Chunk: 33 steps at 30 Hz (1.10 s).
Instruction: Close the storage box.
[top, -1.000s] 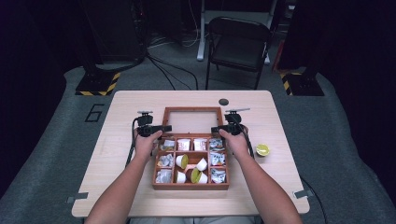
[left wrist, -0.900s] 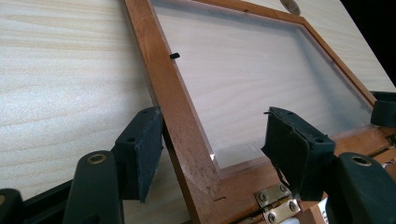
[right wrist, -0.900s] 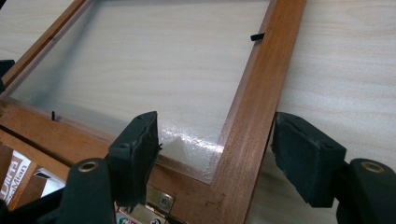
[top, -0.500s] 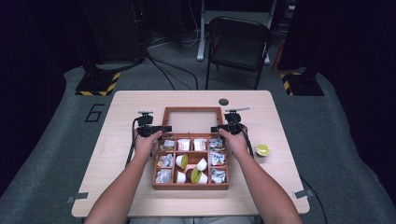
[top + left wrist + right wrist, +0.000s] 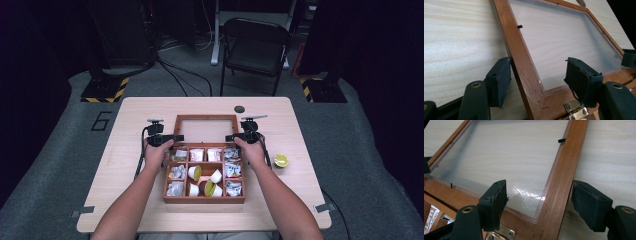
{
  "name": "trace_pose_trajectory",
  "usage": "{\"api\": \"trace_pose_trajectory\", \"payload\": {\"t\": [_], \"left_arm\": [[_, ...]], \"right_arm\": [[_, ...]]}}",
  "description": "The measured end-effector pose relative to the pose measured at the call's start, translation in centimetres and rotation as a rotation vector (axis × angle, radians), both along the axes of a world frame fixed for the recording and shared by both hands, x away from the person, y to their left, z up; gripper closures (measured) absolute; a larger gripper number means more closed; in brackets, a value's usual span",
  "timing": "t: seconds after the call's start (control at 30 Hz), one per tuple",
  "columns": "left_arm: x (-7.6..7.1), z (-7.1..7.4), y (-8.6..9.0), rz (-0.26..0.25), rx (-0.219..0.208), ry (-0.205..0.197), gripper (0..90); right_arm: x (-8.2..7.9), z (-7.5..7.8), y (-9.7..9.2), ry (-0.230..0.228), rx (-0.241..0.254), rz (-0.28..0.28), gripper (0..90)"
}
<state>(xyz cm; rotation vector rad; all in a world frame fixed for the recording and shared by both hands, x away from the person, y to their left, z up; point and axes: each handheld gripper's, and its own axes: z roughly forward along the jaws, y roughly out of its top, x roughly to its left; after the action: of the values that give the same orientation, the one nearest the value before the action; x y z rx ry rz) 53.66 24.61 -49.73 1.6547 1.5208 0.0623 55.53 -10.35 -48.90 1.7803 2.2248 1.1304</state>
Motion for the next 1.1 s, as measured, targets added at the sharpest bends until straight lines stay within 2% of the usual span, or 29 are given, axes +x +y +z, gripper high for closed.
{"api": "trace_pose_trajectory", "payload": {"t": [0.2,0.33,0.43,0.53,1.0,1.1], "left_arm": [[0.12,-0.25,0.01,-0.006,0.001,0.007,36.9],[0.16,-0.34,-0.04,-0.01,0.003,0.013,36.9],[0.15,-0.47,-0.11,-0.008,-0.018,0.024,37.2],[0.15,-0.4,-0.16,-0.016,0.002,0.017,36.7],[0.1,-0.29,-0.22,-0.012,0.006,0.007,36.8],[0.08,-0.23,-0.23,-0.012,0.008,0.004,37.1]], "right_arm": [[0.06,-0.14,0.05,0.034,0.033,-0.006,27.6],[0.1,-0.21,0.03,0.024,0.029,-0.003,27.4],[0.11,-0.22,0.0,0.02,0.026,0.0,27.5],[0.11,-0.21,0.01,0.021,0.025,-0.001,27.4],[0.06,-0.03,0.19,0.025,0.021,-0.005,27.4],[0.1,0.03,0.17,0.009,0.009,0.003,27.5]]}}
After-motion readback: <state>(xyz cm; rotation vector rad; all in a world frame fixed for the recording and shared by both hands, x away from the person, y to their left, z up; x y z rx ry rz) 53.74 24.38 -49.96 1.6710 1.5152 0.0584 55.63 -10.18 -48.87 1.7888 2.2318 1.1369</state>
